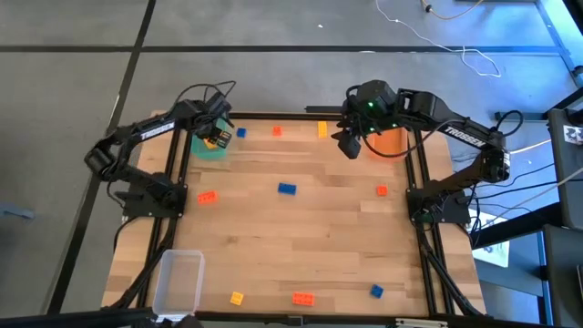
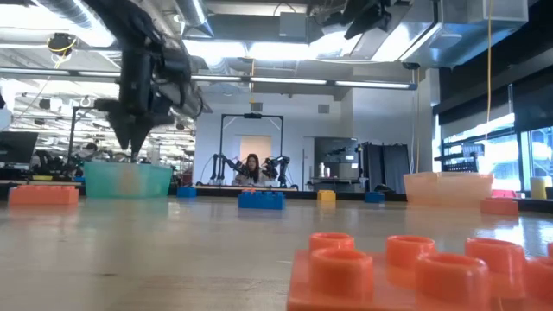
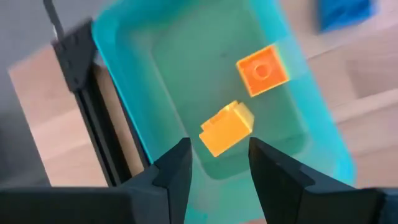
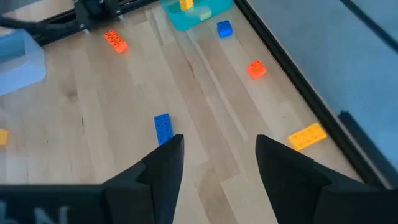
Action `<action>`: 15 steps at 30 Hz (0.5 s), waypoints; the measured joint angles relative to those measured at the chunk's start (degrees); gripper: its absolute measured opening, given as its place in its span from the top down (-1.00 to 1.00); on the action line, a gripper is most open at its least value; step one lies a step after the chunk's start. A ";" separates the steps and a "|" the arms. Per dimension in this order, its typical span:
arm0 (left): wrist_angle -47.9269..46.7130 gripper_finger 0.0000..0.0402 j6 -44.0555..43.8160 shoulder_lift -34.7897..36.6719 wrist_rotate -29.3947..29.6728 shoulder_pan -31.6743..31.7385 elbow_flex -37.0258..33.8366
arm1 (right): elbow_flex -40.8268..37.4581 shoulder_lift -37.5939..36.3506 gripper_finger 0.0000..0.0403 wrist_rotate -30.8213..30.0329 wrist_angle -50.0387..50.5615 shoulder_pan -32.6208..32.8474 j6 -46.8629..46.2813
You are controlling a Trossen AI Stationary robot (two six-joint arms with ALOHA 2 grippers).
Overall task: Sort & place blocks by color
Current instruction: Put the blue game piece into the orange bin
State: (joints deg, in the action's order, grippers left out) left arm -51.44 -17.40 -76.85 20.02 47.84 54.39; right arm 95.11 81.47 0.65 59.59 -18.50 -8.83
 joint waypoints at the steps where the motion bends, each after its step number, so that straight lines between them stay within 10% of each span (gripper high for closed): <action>1: 0.01 0.26 1.25 1.69 -0.45 -0.58 0.00 | 0.00 0.44 0.01 -0.11 0.01 -0.24 -1.58; 15: 0.01 0.26 17.94 17.34 -16.36 -10.01 0.00 | -0.02 12.18 0.01 15.86 7.51 1.04 19.59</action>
State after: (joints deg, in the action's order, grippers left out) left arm -51.43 0.54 -59.50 3.66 37.83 54.39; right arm 95.09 93.66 16.51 67.10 -17.46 10.76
